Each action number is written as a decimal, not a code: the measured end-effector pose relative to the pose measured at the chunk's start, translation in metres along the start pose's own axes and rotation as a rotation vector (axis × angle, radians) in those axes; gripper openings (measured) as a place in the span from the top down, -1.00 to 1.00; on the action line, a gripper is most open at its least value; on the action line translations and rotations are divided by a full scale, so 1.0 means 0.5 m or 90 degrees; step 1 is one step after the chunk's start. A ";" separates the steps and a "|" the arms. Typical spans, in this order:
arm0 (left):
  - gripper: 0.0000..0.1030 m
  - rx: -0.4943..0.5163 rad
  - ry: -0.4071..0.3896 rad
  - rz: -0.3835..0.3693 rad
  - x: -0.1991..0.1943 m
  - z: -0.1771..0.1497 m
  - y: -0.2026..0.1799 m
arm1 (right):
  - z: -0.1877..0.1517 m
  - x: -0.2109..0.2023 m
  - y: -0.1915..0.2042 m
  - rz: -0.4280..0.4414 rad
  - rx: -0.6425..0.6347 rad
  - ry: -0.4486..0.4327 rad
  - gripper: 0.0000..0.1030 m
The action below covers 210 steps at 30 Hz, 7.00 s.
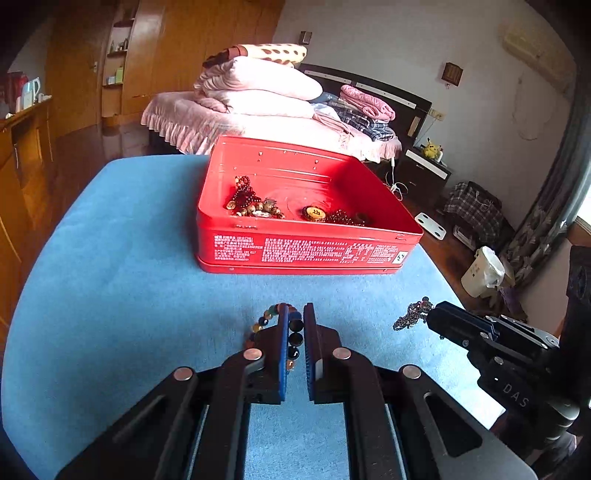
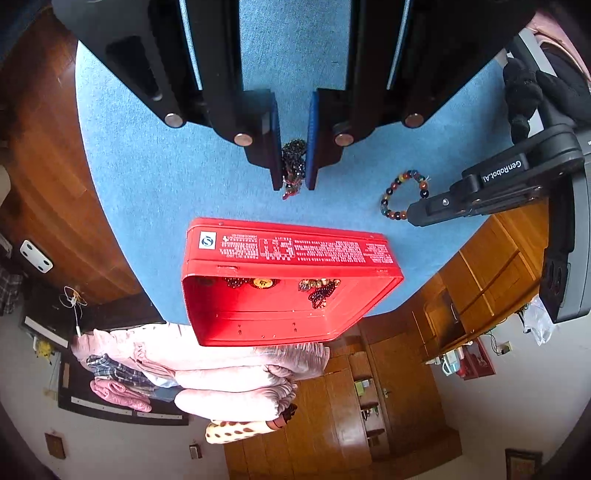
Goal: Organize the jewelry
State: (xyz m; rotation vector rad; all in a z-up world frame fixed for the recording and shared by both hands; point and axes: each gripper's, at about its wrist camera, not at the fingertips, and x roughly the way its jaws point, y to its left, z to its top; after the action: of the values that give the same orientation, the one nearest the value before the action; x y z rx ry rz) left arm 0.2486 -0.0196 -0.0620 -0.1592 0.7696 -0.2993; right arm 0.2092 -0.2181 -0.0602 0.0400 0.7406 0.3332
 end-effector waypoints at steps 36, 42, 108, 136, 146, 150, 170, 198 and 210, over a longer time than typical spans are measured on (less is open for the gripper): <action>0.85 0.000 -0.080 0.000 0.107 0.271 -0.012 | 0.262 0.135 -0.052 -0.001 -0.015 -0.027 0.79; 0.85 -0.010 -0.067 0.000 0.149 0.284 -0.004 | 0.271 0.181 -0.063 -0.002 -0.001 -0.009 0.79; -0.88 0.013 -0.120 0.141 -0.004 -0.032 0.020 | -0.022 -0.001 -0.030 -0.062 -0.002 -0.138 -0.10; -0.88 0.073 -0.304 0.180 -0.282 -0.086 -0.045 | -0.054 -0.259 0.043 -0.076 -0.038 -0.290 -0.89; -0.88 0.080 -0.338 0.181 -0.333 -0.101 -0.059 | -0.053 -0.294 0.053 -0.074 -0.051 -0.309 -0.89; -0.88 0.085 -0.344 0.180 -0.344 -0.103 -0.066 | -0.054 -0.302 0.055 -0.073 -0.050 -0.315 -0.90; -0.88 0.087 -0.382 0.181 -0.379 -0.107 -0.074 | -0.062 -0.331 0.050 -0.081 -0.052 -0.344 -0.90; -0.88 0.096 -0.387 0.181 -0.387 -0.110 -0.079 | -0.050 -0.347 0.055 -0.074 -0.056 -0.349 -0.90; -0.88 0.098 -0.386 0.184 -0.392 -0.110 -0.075 | -0.051 -0.347 0.058 -0.074 -0.056 -0.349 -0.90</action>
State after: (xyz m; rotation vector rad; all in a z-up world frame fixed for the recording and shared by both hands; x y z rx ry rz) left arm 0.0693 0.0064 0.0377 0.0113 0.1604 -0.0252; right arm 0.0647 -0.2468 0.0388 0.0038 0.1839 0.2274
